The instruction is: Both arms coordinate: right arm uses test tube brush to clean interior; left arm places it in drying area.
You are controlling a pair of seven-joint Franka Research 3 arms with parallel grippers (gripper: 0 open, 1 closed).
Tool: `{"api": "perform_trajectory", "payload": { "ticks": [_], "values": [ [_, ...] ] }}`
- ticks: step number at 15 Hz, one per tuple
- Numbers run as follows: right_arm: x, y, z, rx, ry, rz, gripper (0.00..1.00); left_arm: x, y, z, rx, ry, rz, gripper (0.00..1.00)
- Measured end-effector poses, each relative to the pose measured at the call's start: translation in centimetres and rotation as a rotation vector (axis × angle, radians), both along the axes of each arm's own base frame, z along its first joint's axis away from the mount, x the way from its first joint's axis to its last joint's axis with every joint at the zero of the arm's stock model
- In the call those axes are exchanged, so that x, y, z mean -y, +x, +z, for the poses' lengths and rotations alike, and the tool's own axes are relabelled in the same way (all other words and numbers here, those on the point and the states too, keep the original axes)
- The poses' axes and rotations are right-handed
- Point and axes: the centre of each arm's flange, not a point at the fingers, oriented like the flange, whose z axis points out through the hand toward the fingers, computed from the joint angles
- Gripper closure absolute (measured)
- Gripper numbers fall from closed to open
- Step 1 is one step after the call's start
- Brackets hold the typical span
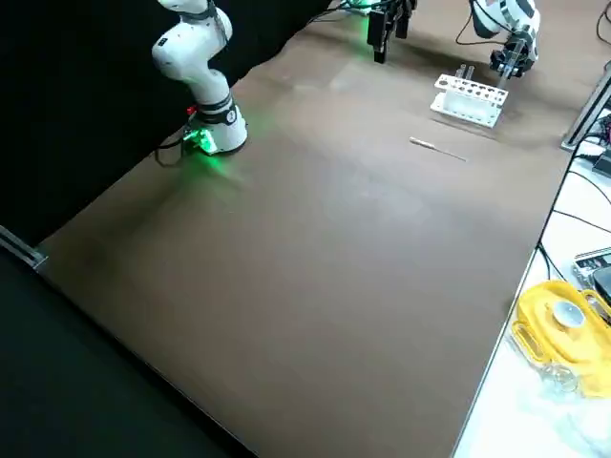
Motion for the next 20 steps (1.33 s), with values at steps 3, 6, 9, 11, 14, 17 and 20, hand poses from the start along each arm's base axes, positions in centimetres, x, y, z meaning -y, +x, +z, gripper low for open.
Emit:
{"api": "perform_trajectory", "payload": {
  "ticks": [3,6,9,11,14,17,20],
  "values": [
    [-0.03,0.00,0.00,0.000,-0.001,0.001,0.00,-0.02,0.07,-0.15,0.009,0.005,0.004,0.77],
    [-0.03,0.00,0.00,0.000,-0.001,0.001,0.00,-0.02,0.10,-0.11,0.011,0.005,0.005,0.77],
    [-0.03,0.01,-0.01,0.000,-0.001,0.001,0.00,0.04,0.08,-0.10,0.011,0.006,0.004,0.77],
    [-0.03,0.01,-0.03,0.000,-0.001,0.001,0.00,0.11,0.03,-0.17,0.010,0.006,0.003,0.77],
    [-0.03,0.01,-0.04,-0.001,-0.002,0.001,0.00,0.16,0.09,-0.19,0.012,0.006,0.004,0.77],
    [-0.02,0.04,-0.07,0.000,-0.003,0.001,0.00,0.22,0.27,-0.15,0.017,0.008,0.007,0.77],
    [-0.03,0.06,-0.09,0.000,-0.004,0.001,0.00,0.28,0.34,-0.20,0.019,0.007,0.007,0.77]
  ]
}}
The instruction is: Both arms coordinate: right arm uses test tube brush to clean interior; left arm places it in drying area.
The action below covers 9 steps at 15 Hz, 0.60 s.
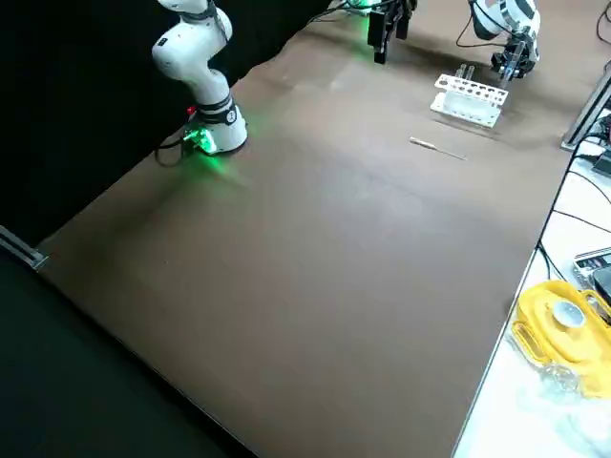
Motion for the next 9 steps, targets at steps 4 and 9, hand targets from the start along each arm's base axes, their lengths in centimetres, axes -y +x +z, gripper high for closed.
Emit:
{"api": "perform_trajectory", "payload": {
  "ticks": [4,9],
  "values": [
    [-0.01,0.01,0.00,0.001,0.000,0.000,0.00,0.15,0.10,0.23,0.004,-0.005,0.002,0.77],
    [-0.01,0.03,0.01,0.002,0.000,0.000,0.00,0.30,0.20,0.44,0.006,-0.011,0.005,0.77]
  ]
}}
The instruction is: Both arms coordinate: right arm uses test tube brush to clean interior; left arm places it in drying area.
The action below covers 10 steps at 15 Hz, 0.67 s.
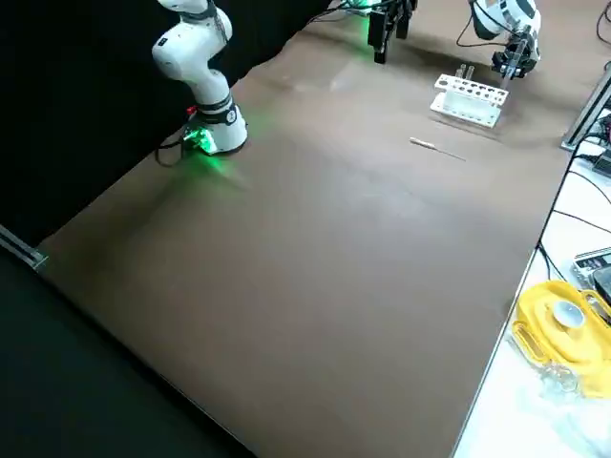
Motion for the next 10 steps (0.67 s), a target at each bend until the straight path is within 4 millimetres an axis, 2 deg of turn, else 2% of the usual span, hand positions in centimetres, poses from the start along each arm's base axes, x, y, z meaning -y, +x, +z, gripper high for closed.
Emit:
{"api": "perform_trajectory", "payload": {
  "ticks": [10],
  "values": [
    [-0.04,0.04,0.03,0.004,0.000,0.001,0.00,0.33,-0.15,-0.71,0.008,0.002,-0.002,0.77]
  ]
}}
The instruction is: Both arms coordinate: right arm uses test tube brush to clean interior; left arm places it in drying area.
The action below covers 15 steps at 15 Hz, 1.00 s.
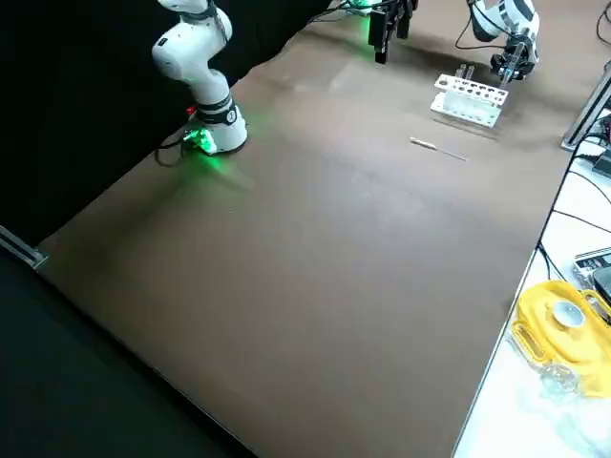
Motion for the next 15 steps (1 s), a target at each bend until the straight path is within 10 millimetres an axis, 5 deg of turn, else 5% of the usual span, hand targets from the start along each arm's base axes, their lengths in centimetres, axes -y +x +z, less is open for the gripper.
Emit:
{"api": "perform_trajectory", "payload": {
  "ticks": [15],
  "values": [
    [0.0,0.0,-0.1,-0.001,-0.003,0.000,0.00,-0.2,-0.2,-1.5,0.023,0.013,0.004,0.75]
  ]
}}
